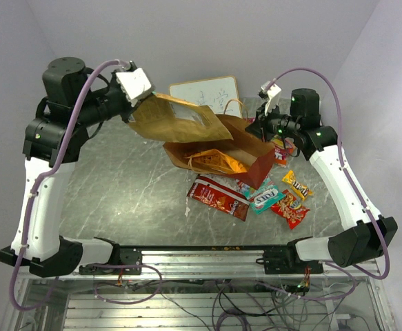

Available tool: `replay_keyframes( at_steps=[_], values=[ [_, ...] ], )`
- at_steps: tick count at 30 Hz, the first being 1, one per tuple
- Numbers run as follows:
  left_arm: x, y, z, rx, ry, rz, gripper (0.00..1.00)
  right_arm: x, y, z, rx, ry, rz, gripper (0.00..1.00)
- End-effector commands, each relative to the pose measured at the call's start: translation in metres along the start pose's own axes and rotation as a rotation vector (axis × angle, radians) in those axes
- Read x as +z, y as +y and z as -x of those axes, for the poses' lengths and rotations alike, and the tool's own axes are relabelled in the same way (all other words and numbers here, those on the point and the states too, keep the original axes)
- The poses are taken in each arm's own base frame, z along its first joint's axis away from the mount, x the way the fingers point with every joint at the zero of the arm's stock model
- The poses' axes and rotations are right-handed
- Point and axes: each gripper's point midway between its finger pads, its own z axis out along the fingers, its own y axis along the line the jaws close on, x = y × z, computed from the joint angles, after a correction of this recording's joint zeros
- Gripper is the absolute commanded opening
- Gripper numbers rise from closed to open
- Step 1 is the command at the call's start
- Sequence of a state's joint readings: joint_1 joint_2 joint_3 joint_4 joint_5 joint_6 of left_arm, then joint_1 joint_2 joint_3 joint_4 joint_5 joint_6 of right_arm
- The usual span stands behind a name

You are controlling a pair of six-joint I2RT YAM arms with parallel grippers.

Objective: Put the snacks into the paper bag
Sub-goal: Place the snack in the paper bag.

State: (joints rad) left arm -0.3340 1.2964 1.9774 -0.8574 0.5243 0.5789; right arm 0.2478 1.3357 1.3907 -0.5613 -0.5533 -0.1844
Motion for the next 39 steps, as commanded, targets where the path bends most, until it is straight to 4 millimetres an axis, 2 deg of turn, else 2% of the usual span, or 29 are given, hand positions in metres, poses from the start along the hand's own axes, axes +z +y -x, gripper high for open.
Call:
replay_keyframes(
  at_steps=[1, 12, 19, 29, 33, 39],
  values=[
    [0.016, -0.011, 0.029, 0.009, -0.086, -0.023, 0.07, -0.010, 0.008, 0.022, -0.046, -0.059, 0.034, 0.00],
    [0.057, -0.046, 0.027, 0.086, 0.000, -0.057, 0.07, -0.007, 0.003, 0.022, -0.030, -0.037, 0.028, 0.00],
    [0.080, -0.071, 0.015, 0.169, 0.077, -0.078, 0.07, -0.008, 0.001, 0.021, -0.032, -0.033, 0.012, 0.00],
    [0.111, -0.123, 0.028, 0.228, 0.047, -0.221, 0.07, -0.002, 0.000, 0.015, -0.010, -0.020, 0.027, 0.00],
    [0.115, -0.134, 0.034, 0.253, 0.047, -0.243, 0.07, -0.001, -0.003, 0.013, -0.008, -0.016, 0.014, 0.00],
    [0.102, -0.128, 0.055, 0.283, 0.014, -0.222, 0.07, 0.000, -0.014, 0.008, 0.004, -0.001, -0.041, 0.00]
  ],
)
